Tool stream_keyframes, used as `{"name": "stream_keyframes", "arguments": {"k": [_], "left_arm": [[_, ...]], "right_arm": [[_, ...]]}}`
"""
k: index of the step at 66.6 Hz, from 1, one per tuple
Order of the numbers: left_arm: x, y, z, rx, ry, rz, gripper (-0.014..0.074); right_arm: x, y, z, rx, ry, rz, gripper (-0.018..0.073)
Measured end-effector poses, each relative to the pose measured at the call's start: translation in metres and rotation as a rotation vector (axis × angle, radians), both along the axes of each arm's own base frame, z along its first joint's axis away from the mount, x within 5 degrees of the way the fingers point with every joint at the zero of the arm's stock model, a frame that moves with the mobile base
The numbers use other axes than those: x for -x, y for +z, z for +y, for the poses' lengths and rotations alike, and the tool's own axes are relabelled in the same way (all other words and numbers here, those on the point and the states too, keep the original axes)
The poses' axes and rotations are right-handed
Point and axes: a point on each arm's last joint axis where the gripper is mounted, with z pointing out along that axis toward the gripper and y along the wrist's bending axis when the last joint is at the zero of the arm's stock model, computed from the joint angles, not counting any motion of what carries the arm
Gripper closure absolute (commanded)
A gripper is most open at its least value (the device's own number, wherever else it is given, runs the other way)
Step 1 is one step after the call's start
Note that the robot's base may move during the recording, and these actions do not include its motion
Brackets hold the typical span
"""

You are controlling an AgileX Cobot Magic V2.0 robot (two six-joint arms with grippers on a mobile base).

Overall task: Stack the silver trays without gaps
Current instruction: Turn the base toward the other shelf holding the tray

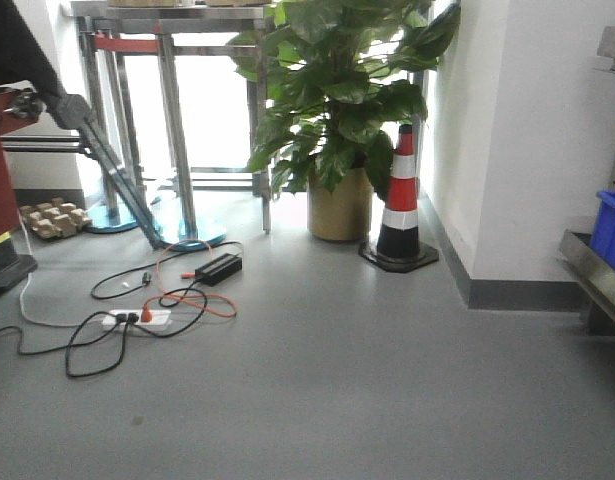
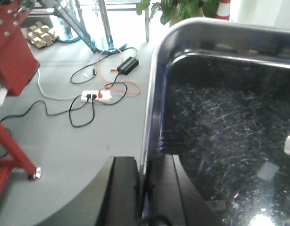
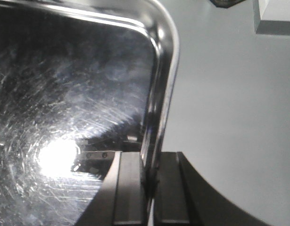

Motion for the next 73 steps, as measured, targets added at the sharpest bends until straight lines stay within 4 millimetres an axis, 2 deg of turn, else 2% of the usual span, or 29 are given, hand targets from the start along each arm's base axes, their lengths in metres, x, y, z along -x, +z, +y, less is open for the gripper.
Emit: {"name": "stream_keyframes", "arguments": {"k": [73], "left_arm": [[0.001, 0.0023, 0.0062, -0.026, 0.041, -0.013, 0.0606]], "right_arm": [[-0.0035, 0.0062, 0.0068, -0.059, 0.053, -0.074, 0.0583]]}}
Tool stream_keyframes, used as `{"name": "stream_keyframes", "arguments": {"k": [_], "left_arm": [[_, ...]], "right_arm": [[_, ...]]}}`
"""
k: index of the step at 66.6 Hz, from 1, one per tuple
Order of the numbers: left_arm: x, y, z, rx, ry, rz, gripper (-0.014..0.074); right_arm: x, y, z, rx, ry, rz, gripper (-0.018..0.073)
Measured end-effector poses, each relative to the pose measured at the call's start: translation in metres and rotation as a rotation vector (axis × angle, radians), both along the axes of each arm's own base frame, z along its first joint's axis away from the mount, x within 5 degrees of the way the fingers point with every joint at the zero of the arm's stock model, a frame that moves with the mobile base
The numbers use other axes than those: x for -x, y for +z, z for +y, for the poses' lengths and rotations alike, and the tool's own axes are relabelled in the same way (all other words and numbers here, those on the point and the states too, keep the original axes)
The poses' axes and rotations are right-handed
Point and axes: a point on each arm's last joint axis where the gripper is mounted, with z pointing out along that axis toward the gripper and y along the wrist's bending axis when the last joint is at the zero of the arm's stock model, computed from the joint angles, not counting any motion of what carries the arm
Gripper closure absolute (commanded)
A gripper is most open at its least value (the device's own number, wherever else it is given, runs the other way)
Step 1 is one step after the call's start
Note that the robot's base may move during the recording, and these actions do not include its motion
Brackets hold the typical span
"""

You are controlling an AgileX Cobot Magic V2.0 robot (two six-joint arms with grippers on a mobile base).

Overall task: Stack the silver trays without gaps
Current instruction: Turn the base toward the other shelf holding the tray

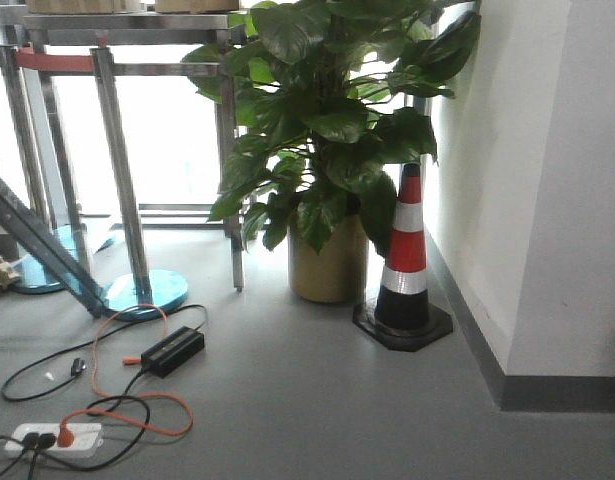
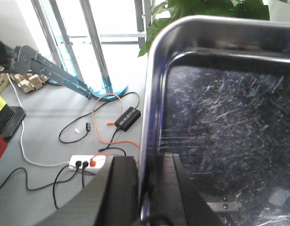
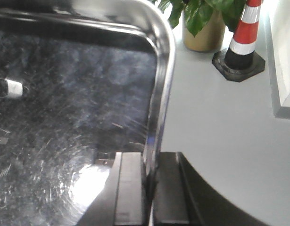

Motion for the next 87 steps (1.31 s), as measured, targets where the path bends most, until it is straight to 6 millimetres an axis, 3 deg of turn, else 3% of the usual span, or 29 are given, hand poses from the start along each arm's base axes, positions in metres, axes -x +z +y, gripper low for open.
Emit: {"name": "stream_keyframes", "arguments": {"k": [87], "left_arm": [[-0.0007, 0.002, -0.0011, 0.001, -0.015, -0.023, 0.0606]], "right_arm": [[0.0007, -0.0029, -0.0019, 0.023, -0.019, 0.029, 0.0583]]}}
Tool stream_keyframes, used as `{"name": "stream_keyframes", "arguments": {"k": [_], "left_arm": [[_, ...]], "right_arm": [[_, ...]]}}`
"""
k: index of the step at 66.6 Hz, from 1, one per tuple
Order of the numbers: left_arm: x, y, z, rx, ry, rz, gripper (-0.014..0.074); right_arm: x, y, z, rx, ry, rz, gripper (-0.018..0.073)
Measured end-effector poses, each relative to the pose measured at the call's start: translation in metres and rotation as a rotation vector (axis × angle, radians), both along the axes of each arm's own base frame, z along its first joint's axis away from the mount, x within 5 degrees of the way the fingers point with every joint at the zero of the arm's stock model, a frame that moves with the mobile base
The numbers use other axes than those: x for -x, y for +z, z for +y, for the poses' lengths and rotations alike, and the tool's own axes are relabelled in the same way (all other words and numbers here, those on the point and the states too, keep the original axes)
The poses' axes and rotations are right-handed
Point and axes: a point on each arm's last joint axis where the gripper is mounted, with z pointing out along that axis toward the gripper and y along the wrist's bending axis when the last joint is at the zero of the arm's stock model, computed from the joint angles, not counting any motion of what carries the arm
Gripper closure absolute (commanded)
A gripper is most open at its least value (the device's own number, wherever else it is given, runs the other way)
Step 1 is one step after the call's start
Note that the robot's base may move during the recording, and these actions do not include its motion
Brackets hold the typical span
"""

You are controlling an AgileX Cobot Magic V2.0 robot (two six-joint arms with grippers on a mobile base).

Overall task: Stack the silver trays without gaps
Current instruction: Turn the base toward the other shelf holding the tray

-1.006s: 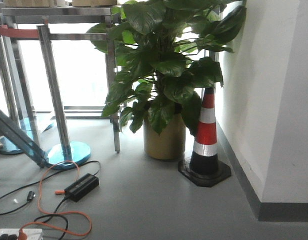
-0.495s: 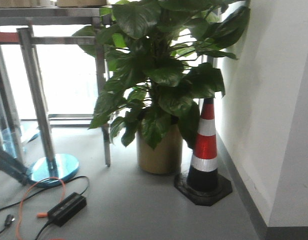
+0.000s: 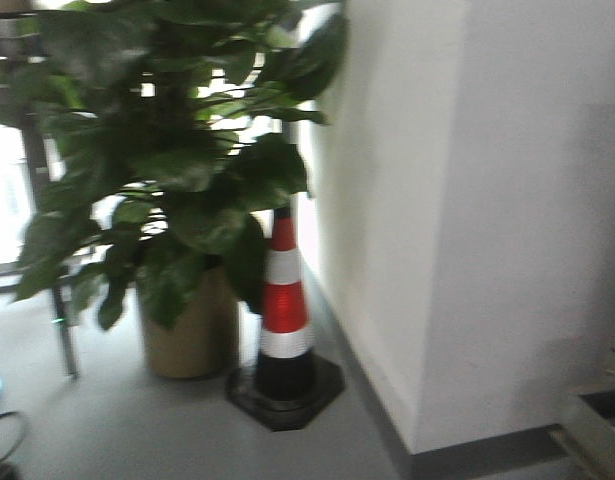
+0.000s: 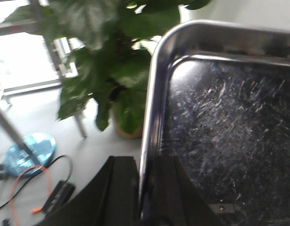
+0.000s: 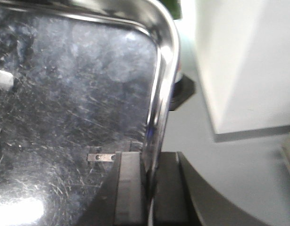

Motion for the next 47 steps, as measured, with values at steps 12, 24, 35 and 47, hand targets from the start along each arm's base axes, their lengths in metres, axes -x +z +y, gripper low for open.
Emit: {"name": "stream_keyframes", "arguments": {"k": [12, 24, 35, 47], "left_arm": [[-0.0001, 0.0003, -0.0005, 0.002, -0.005, -0.003, 0.0606], [-0.0001, 0.0003, -0.0005, 0.002, -0.005, -0.003, 0.0606], [-0.0001, 0.0003, -0.0005, 0.002, -0.005, -0.003, 0.0606], [-0.0001, 0.0003, -0.0005, 0.002, -0.005, -0.003, 0.0606]], "right_arm": [[0.0001, -0.0003, -0.0003, 0.003, -0.002, 0.003, 0.0583], [0.0001, -0.0003, -0.0004, 0.004, -0.003, 0.004, 0.0583], [0.0001, -0.0003, -0.0004, 0.004, -0.003, 0.004, 0.0583], [0.0001, -0.0003, -0.0004, 0.004, -0.003, 0.004, 0.0583]]}}
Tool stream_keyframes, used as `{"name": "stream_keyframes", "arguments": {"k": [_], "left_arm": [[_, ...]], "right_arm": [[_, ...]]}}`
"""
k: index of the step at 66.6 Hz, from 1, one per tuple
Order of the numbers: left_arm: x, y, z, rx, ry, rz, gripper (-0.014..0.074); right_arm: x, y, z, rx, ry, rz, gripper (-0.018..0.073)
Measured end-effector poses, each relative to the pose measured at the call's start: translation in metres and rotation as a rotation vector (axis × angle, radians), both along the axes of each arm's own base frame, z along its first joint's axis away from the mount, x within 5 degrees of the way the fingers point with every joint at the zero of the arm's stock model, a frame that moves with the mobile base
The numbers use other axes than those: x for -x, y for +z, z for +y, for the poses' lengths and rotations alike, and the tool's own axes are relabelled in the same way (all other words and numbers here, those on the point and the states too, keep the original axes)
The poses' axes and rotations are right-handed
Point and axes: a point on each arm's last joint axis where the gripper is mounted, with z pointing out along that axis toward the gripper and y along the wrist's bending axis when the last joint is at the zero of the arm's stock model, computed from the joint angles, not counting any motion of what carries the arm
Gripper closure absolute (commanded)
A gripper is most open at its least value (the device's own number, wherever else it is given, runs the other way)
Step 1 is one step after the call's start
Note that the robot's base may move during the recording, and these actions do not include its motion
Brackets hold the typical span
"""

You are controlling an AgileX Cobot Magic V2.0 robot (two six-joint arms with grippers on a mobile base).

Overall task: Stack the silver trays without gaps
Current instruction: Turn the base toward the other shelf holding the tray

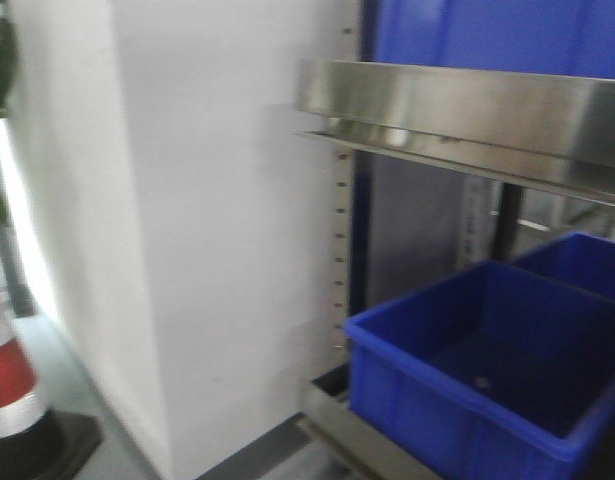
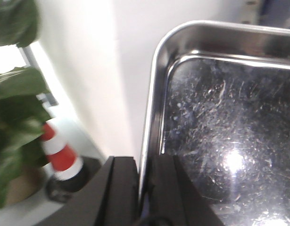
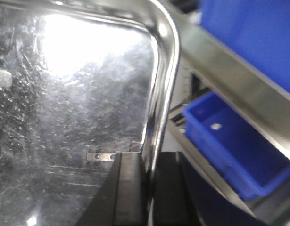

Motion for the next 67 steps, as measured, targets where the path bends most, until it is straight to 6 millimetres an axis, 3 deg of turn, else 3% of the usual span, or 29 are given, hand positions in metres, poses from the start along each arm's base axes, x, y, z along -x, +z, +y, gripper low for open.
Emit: {"name": "stream_keyframes", "arguments": {"k": [67], "left_arm": [[-0.0009, -0.0007, -0.0015, -0.002, -0.003, 0.0, 0.0606]], "right_arm": [[0.0003, -0.0006, -0.0005, 0.005, -0.004, 0.007, 0.0583]]}}
